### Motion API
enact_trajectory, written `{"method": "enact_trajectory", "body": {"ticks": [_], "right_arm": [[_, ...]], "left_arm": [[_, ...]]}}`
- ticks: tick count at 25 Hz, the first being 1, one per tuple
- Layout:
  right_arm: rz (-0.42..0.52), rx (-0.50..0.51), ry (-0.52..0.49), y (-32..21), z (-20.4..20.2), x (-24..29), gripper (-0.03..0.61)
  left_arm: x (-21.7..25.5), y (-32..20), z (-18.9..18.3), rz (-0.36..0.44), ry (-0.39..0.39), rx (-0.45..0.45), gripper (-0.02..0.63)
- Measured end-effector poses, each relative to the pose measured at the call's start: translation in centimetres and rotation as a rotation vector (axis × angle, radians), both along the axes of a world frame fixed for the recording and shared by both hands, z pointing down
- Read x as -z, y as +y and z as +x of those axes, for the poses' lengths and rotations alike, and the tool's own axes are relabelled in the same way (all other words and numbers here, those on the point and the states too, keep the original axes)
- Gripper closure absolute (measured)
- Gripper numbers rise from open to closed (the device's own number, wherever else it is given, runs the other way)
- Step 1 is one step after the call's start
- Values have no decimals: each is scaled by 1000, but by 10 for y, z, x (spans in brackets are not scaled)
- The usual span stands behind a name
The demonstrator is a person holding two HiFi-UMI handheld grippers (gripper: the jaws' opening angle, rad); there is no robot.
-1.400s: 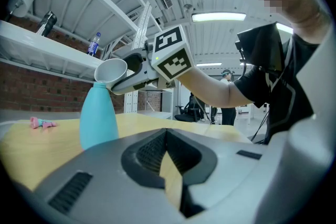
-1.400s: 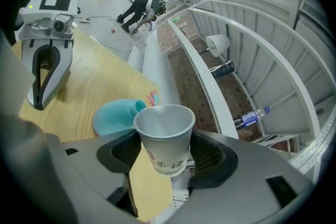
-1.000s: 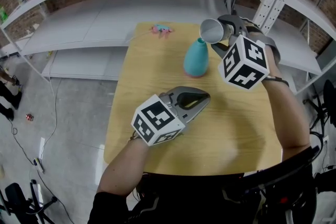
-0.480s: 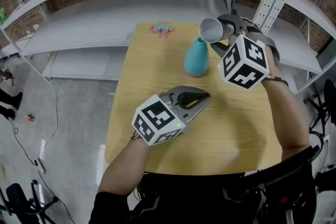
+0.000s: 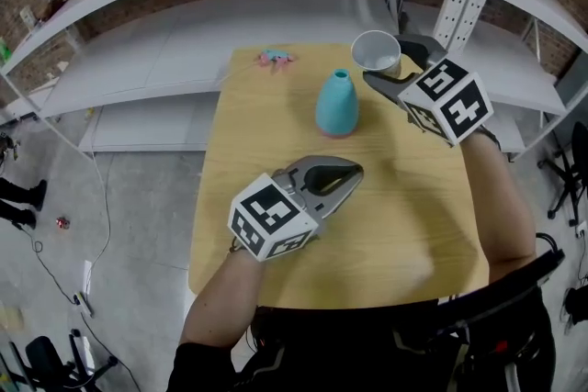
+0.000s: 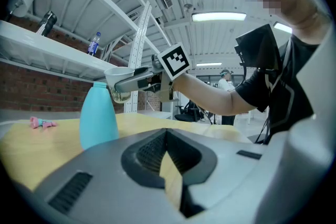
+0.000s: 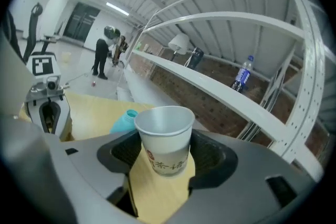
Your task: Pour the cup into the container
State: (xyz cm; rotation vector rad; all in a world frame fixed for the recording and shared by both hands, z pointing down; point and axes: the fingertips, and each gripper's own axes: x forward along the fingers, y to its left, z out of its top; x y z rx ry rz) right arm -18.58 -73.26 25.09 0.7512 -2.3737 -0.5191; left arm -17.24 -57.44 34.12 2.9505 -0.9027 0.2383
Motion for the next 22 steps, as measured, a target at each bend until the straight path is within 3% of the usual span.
{"method": "enact_trajectory", "body": {"ticks": [4,14,22], "right_arm": [[-97,-19,-136,-5,18,-1,284],[-251,-110,-342,-17,76,-23,284],[-323,-186,-510,-26,117,-54,284]], "left_arm": [[-1,0,0,-1,-3,-2,615],[-1,1,-1,-5,-9,-19,615],[0,1,0,-11,-12,-15,615]]}}
